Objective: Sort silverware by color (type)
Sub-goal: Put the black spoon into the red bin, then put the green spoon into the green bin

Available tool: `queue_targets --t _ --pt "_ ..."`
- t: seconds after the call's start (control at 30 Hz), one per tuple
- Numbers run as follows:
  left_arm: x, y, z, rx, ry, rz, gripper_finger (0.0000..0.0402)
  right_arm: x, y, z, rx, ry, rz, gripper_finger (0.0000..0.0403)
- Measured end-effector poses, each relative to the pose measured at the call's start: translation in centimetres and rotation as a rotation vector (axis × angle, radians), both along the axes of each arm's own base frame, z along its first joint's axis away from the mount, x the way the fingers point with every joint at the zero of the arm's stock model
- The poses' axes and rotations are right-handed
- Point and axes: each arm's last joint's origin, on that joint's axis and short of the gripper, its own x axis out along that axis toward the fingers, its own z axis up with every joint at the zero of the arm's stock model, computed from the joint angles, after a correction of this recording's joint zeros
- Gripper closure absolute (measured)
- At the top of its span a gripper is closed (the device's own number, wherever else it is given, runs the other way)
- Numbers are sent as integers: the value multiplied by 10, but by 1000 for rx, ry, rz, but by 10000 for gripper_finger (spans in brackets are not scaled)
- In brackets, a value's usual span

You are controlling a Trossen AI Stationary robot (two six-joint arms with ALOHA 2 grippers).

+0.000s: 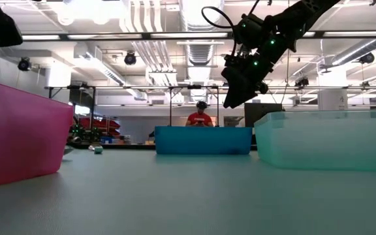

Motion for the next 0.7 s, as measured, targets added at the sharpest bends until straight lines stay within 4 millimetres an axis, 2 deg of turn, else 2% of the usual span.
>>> queue_targets --t 0.23,0.33,0.53,0.7 --pt "0 -5 0 -88 40 35 401 0 0 0 0 0 0 220" --pt "0 -5 0 -113 51 91 389 0 0 0 0 0 0 220" --pt "0 -4 0 -122 43 189 322 0 0 0 0 0 0 220" --pt "-1 3 -1 7 -8 176 264 0 0 0 0 0 0 220"
